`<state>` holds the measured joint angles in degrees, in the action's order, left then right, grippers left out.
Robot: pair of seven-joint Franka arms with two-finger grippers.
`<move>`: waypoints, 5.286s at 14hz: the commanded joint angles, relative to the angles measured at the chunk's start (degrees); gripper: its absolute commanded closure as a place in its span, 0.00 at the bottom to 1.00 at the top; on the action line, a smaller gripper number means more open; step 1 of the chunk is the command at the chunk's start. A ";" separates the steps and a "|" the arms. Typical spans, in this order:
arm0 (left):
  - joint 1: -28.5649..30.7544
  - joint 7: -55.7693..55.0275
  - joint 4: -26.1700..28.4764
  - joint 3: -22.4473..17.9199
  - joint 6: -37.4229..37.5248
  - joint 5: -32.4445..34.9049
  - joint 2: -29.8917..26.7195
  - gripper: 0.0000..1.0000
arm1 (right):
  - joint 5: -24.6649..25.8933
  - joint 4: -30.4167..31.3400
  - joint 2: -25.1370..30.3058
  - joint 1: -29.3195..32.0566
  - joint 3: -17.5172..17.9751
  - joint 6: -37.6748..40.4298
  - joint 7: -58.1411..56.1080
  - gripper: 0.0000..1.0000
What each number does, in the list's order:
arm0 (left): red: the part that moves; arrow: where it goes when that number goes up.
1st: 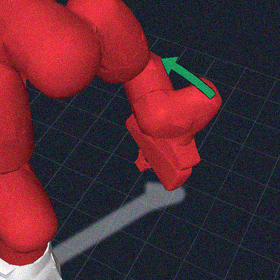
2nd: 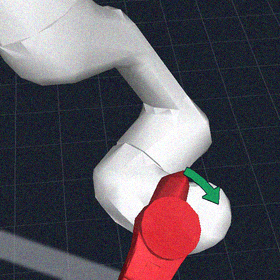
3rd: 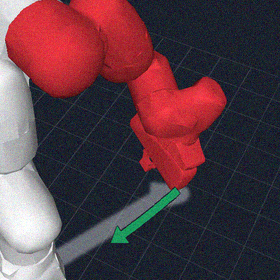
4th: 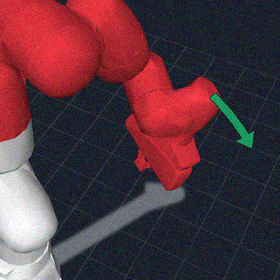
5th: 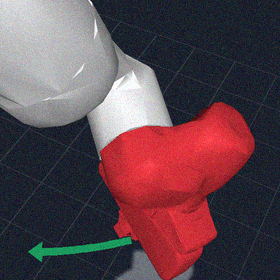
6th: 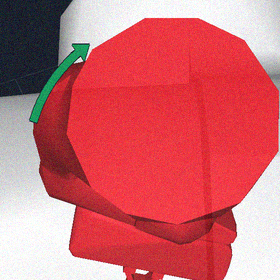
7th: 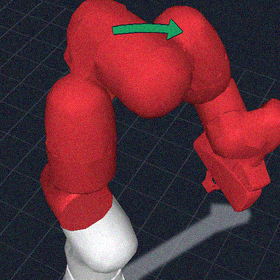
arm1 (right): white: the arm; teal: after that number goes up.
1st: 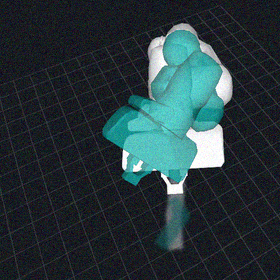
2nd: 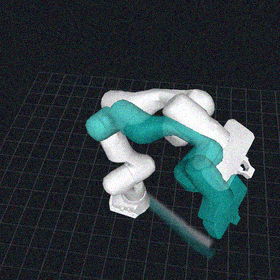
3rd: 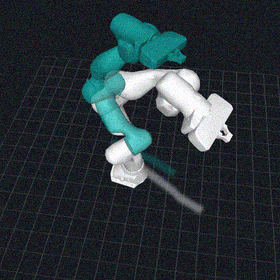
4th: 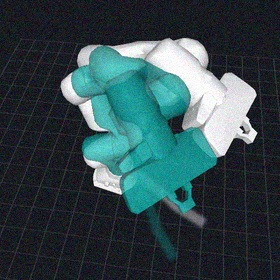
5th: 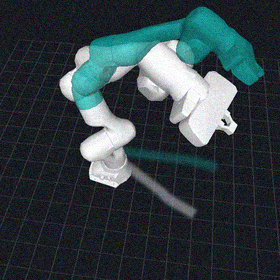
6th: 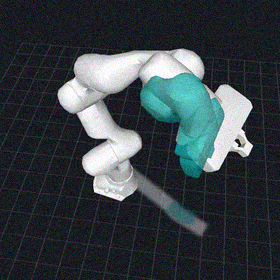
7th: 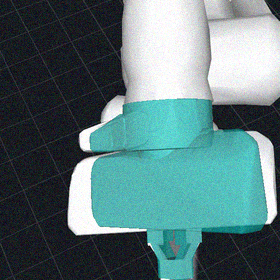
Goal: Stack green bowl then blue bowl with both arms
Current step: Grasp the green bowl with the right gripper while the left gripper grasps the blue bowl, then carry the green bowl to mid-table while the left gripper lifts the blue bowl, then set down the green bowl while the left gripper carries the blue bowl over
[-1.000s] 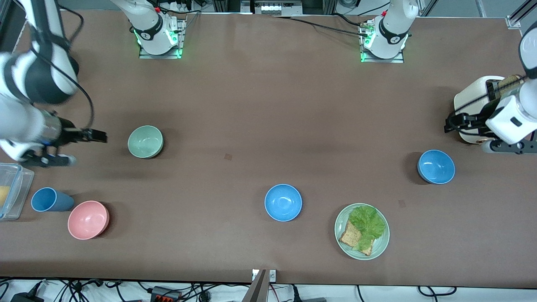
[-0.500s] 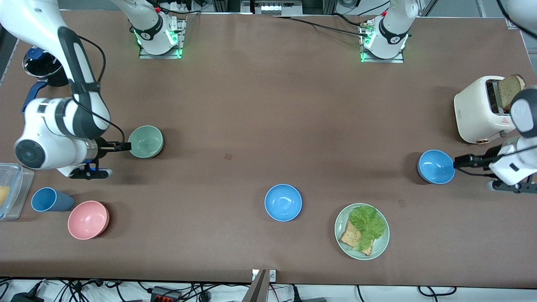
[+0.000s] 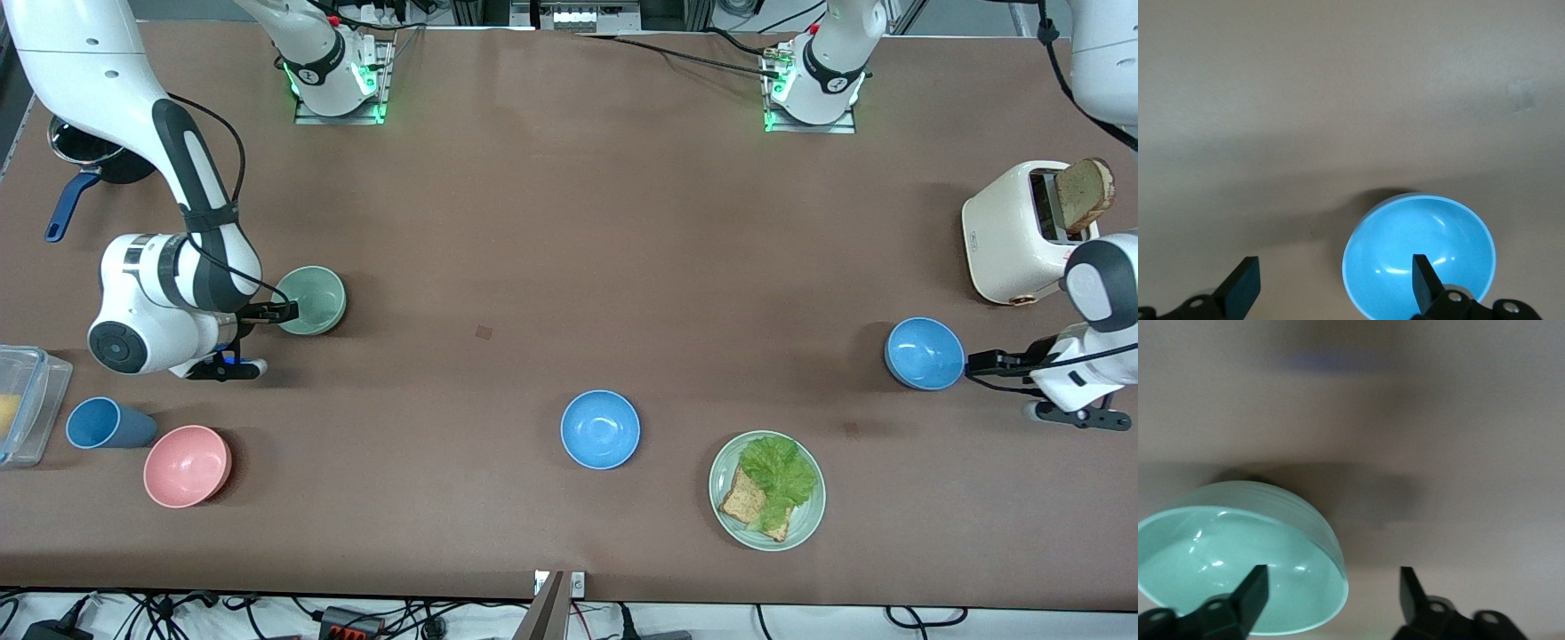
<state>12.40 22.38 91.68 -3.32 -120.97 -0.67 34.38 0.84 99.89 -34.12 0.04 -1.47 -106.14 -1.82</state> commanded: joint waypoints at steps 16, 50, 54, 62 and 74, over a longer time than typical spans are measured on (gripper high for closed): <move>2.80 4.86 16.78 1.56 -13.94 -2.75 -4.06 0.67 | -7.69 -7.61 0.46 -10.74 6.83 0.05 10.91 1.00; -10.62 -69.46 3.68 32.85 8.92 -8.12 -10.57 1.00 | -11.38 -29.67 5.46 -35.02 -16.01 10.16 37.50 0.00; -18.63 -80.90 6.31 32.85 1.36 -8.12 -9.60 1.00 | -11.47 -29.49 6.35 -31.34 -17.52 9.64 36.81 0.00; -24.44 -85.57 20.11 32.94 -11.66 -5.48 -12.05 1.00 | -10.24 -24.84 15.31 -8.68 -7.95 9.10 16.10 0.00; -25.94 -85.40 24.34 32.94 -17.47 -4.95 -12.32 0.66 | -2.77 -18.07 23.05 1.37 -2.84 11.99 0.06 0.00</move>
<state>-13.92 -62.19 115.11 29.90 -138.96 -6.74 24.43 -2.91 79.45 -13.27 0.73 -5.15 -95.55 -1.24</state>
